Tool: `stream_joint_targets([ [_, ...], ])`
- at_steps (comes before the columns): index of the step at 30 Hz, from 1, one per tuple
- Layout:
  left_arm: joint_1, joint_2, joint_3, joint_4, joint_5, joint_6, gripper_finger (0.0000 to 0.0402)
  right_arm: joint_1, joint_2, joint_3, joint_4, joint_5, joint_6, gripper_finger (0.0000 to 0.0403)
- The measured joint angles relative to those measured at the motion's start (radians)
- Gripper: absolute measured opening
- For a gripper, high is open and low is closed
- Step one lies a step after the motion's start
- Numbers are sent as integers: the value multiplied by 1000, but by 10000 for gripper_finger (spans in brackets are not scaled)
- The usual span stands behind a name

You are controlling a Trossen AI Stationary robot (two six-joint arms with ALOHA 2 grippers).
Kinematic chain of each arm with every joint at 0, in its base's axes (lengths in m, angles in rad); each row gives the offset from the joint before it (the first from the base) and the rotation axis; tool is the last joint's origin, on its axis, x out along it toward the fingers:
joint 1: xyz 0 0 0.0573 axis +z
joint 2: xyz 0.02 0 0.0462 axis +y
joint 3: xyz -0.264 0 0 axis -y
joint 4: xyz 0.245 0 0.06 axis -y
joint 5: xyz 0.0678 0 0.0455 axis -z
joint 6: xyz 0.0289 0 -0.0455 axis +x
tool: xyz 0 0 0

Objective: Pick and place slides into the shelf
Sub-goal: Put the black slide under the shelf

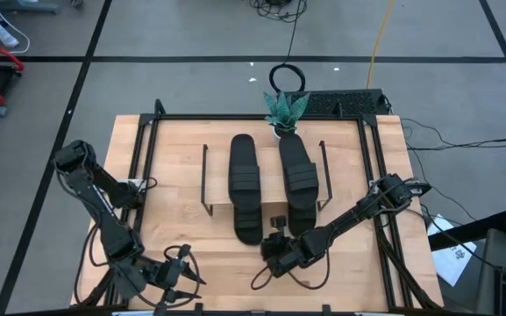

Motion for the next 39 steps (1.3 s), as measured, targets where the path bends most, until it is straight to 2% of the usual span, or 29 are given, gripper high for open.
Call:
stream_joint_targets([
  [3, -11, 0, 0, 0, -9, 2, 157, 0, 0, 0, -35, 1, 11, 0],
  [12, -15, 0, 0, 0, -18, -3, 157, -33, 0, 0, 2, -4, 19, 0],
  [23, -26, 0, 0, -6, -13, 17, 157, -7, -14, 0, -12, -3, -16, 0],
  [30, -81, 26, 0, -56, 14, 161, 157, 87, -161, 0, -4, -25, -122, 0],
  [34, -111, 55, 0, -59, -49, 292, 151, 144, -272, 0, 51, 10, -219, 0],
  [37, -116, 74, 0, -56, -75, 334, 120, 170, -360, -17, 144, 10, -331, 0],
  [39, -115, 80, 0, -54, -89, 339, 87, 164, -437, -80, 254, -82, -427, 0],
])
